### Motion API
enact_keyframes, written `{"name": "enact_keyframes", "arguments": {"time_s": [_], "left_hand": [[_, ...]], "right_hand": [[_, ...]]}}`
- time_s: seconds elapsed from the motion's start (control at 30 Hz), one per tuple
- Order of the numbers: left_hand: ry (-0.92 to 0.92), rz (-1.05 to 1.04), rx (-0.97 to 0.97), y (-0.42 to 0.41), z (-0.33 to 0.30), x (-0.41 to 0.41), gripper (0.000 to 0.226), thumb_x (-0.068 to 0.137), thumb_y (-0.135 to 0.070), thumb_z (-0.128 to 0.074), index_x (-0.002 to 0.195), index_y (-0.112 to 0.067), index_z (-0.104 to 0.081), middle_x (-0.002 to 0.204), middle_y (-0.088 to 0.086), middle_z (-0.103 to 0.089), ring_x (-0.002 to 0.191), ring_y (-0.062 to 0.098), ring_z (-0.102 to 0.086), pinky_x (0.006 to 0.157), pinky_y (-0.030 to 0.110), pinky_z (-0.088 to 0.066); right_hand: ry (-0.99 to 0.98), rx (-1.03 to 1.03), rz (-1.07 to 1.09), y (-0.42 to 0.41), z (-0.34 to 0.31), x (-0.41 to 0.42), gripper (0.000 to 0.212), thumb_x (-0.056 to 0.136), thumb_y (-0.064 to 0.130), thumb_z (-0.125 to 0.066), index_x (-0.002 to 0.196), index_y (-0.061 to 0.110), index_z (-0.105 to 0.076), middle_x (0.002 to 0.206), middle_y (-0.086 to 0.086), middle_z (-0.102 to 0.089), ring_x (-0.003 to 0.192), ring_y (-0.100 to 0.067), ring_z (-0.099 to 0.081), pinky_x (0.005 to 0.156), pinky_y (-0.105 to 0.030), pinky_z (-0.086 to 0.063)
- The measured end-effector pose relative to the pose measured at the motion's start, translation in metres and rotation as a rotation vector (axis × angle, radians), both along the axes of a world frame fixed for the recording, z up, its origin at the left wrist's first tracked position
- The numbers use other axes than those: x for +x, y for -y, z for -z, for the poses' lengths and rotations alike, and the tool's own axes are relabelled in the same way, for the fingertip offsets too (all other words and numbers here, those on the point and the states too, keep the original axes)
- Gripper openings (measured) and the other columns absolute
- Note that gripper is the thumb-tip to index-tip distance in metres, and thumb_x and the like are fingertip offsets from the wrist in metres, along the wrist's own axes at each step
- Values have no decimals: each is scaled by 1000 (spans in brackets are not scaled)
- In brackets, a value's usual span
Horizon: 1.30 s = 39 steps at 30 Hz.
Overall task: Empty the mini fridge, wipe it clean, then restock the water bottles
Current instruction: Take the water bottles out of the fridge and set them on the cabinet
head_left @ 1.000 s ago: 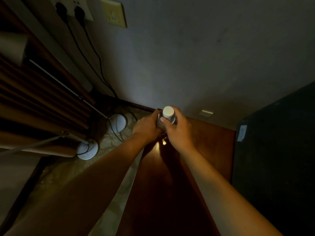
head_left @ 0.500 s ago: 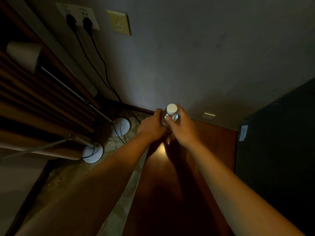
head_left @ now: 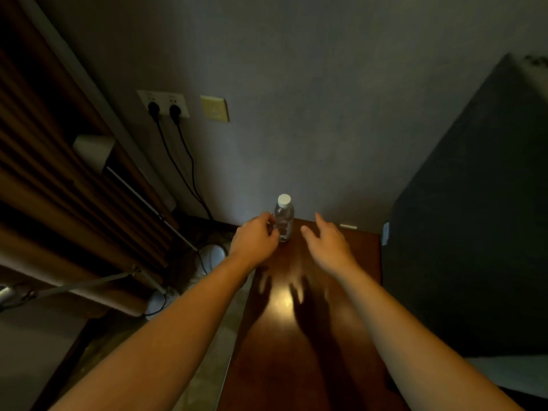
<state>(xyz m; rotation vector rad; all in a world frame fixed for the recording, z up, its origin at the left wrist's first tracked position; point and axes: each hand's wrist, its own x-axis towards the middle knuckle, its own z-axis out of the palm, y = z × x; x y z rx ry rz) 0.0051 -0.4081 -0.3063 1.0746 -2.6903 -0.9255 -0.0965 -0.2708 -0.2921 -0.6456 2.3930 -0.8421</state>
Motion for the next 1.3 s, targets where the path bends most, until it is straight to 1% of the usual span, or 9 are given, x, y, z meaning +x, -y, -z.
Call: {"name": "enact_keyframes", "arguments": {"time_s": [0.13, 0.37, 0.47, 0.6, 0.8, 0.97, 1.1, 1.17, 1.3], "left_hand": [[-40, 23, -58, -29, -26, 14, 23, 93, -36, -55, 114, -28, -59, 106, -1, -70, 91, 21, -67, 80, 40, -58], [-81, 5, -111, -83, -57, 44, 21, 93, -35, -56, 112, -29, -61, 99, -2, -70, 85, 19, -68, 78, 42, -59], [-70, 0, -86, -111, -65, 59, 19, 94, -34, -56, 113, -33, -59, 97, -6, -69, 84, 15, -68, 77, 41, -61], [-70, -8, -117, -151, -70, 76, 25, 96, -35, -56, 120, -31, -58, 109, -5, -68, 89, 14, -67, 78, 40, -61], [-39, 30, -138, -216, -72, 86, 27, 94, -39, -56, 121, -34, -54, 100, -6, -68, 72, 15, -67, 69, 40, -61], [-33, 146, -152, -274, -74, 72, 33, 96, -37, -56, 128, -30, -56, 114, -6, -67, 86, 13, -66, 78, 37, -60], [31, 273, -145, -312, -70, 52, 33, 97, -33, -56, 129, -27, -56, 123, -6, -64, 106, 12, -63, 89, 33, -55], [51, 339, -109, -331, -71, 40, 30, 98, -32, -54, 127, -26, -58, 120, -6, -65, 103, 11, -64, 87, 33, -56], [85, 417, -97, -366, -71, 15, 28, 94, -33, -54, 120, -30, -64, 112, -3, -70, 97, 16, -67, 87, 39, -58]], "right_hand": [[-61, -65, 5, -33, -27, 15, 60, 102, 46, -41, 155, 23, -23, 158, -6, -29, 145, -26, -27, 116, -45, -28], [-174, -159, -21, -88, -51, 41, 46, 100, 36, -47, 144, 23, -46, 142, -3, -51, 132, -23, -46, 109, -45, -38], [-160, -217, -26, -115, -56, 58, 40, 100, 32, -48, 139, 25, -51, 137, 1, -54, 129, -20, -48, 108, -45, -40], [-149, -247, -42, -154, -55, 75, 36, 100, 31, -48, 135, 29, -54, 130, 4, -57, 123, -18, -51, 104, -42, -44], [-111, -232, -80, -214, -47, 89, 32, 100, 31, -49, 131, 31, -57, 127, 8, -60, 118, -13, -54, 96, -30, -47], [-62, -189, -115, -272, -37, 84, 29, 100, 30, -50, 127, 29, -61, 126, 7, -62, 110, -10, -57, 84, -22, -42], [-42, -167, -49, -325, -32, 65, 28, 98, 33, -50, 121, 31, -64, 118, 5, -67, 109, -15, -61, 90, -32, -51], [-40, -142, 18, -350, -30, 51, 31, 97, 31, -50, 125, 30, -63, 121, 3, -66, 113, -19, -60, 94, -35, -50], [-64, -110, 132, -385, -28, 27, 34, 96, 23, -51, 128, 25, -61, 122, -3, -66, 110, -25, -61, 89, -34, -50]]}}
